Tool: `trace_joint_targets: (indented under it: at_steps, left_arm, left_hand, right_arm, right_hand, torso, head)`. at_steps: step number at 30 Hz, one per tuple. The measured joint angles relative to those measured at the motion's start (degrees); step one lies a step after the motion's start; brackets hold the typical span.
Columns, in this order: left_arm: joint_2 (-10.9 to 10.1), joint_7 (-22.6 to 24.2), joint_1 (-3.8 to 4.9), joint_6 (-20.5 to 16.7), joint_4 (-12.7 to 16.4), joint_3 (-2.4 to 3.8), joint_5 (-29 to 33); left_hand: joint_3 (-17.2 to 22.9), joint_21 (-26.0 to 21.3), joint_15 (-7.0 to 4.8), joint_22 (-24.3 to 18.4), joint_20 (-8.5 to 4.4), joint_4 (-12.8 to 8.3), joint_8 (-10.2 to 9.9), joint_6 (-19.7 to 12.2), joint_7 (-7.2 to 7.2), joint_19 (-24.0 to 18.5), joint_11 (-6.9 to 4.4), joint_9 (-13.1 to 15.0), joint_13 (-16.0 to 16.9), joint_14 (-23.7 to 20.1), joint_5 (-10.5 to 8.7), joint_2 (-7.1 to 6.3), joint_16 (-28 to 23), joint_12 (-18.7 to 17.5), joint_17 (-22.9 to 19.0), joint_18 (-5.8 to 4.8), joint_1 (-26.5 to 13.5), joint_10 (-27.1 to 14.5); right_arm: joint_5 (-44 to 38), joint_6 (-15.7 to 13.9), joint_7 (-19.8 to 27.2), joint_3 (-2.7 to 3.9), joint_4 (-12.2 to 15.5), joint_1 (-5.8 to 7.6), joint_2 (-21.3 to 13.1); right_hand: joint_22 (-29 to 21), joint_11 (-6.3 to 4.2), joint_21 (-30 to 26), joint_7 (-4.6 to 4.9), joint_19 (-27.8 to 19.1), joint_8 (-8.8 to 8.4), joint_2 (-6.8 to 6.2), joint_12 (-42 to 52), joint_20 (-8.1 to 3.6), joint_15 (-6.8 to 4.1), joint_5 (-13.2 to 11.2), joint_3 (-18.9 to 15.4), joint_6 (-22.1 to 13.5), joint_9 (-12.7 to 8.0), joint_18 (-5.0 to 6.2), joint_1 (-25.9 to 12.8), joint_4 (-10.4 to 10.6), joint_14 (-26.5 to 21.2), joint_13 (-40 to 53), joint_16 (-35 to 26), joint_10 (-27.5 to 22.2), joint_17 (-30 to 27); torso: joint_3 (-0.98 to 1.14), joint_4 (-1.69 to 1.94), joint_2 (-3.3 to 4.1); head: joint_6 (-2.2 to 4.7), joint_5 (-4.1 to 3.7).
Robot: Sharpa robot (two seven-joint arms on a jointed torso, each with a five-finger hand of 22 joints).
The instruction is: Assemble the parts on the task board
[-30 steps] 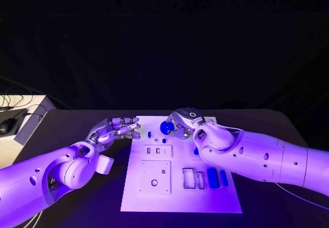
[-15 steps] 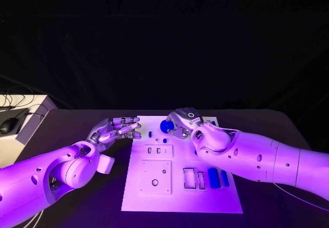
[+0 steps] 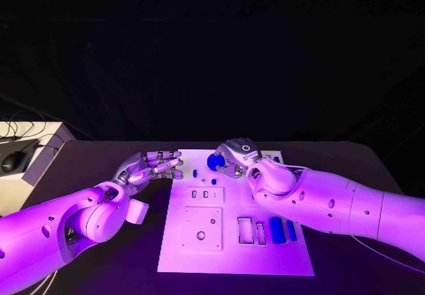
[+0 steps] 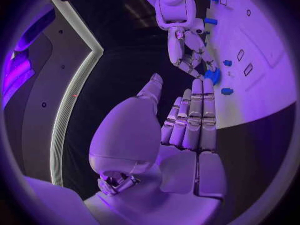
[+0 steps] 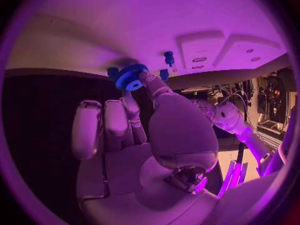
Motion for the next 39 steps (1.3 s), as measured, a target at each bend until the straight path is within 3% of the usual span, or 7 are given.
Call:
trace_joint_targets:
  at_steps: [15, 39]
  left_arm:
    - [0.01, -0.01, 0.00, 0.00, -0.22, 0.00, 0.00]
    - [0.05, -0.01, 0.00, -0.01, -0.68, 0.00, 0.00]
  left_hand:
    - [0.00, 0.00, 0.00, 0.00, 0.00, 0.00, 0.00, 0.00, 0.00, 0.00, 0.00, 0.00, 0.00, 0.00, 0.00, 0.00, 0.00, 0.00, 0.00, 0.00, 0.00, 0.00]
    - [0.00, 0.00, 0.00, 0.00, 0.00, 0.00, 0.00, -0.41, 0.00, 0.00, 0.00, 0.00, 0.00, 0.00, 0.00, 0.00, 0.00, 0.00, 0.00, 0.00, 0.00, 0.00]
  right_arm:
    - [-0.07, 0.22, 0.41, -0.01, -0.39, 0.01, 0.30]
    - [0.02, 0.72, 0.70, -0.17, 0.22, -0.15, -0.40]
  right_hand:
    - [-0.01, 0.04, 0.00, 0.02, 0.00, -0.09, -0.43, -0.21, 0.01, 0.00, -1.43, -0.86, 0.02, -0.03, 0.00, 0.21, 0.86, 0.00, -0.06, -0.23, -0.03, 0.09]
    - [0.02, 0.07, 0.24, 0.14, -0.01, 0.16, -0.72, -0.21, 0.01, 0.00, -1.64, -0.86, 0.15, 0.03, 0.00, 0.48, 1.20, 0.00, -0.06, -0.23, -0.02, 0.28]
  torso:
    - [0.01, -0.08, 0.00]
    - [0.10, -0.09, -0.01]
  head:
    - [-0.20, -0.02]
    - [-0.38, 0.18]
